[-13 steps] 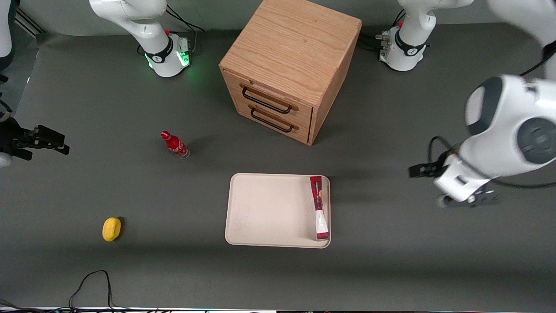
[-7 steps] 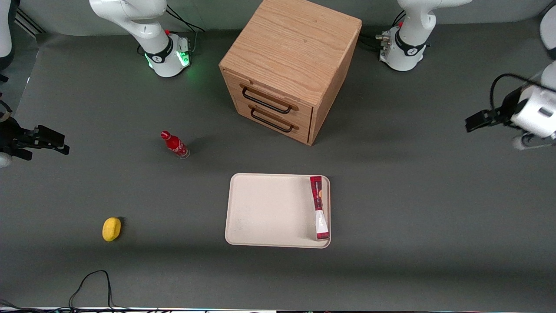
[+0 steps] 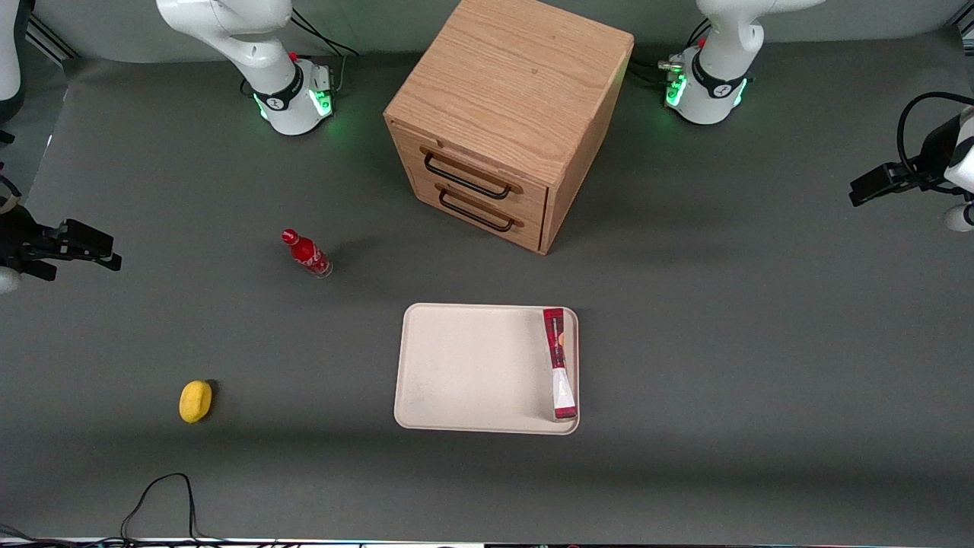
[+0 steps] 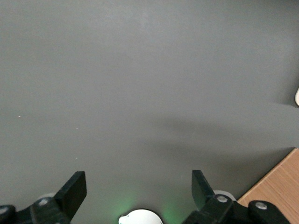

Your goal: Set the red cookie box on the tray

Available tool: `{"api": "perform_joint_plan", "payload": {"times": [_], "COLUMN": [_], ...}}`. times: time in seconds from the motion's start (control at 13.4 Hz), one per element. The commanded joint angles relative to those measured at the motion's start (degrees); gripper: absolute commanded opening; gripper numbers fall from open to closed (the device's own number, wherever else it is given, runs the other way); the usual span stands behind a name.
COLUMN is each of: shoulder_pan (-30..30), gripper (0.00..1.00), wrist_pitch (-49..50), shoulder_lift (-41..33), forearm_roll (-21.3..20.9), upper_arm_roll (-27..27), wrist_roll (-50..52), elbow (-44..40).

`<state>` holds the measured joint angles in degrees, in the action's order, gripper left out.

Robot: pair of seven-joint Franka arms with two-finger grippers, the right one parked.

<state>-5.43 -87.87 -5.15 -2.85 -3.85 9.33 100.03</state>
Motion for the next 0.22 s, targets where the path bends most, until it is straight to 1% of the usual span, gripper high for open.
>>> {"api": "perform_joint_plan", "payload": {"times": [0.0, 0.15], "shoulder_pan": [2.96, 4.99], "gripper": [1.00, 1.00], "wrist_pitch": [2.26, 2.87], "shoulder_lift": [0.58, 0.66], "forearm_roll": [0.66, 0.57], "upper_arm_roll": [1.99, 3.40], "wrist_roll": [-0.37, -0.54], "elbow": [-2.29, -2.90]}}
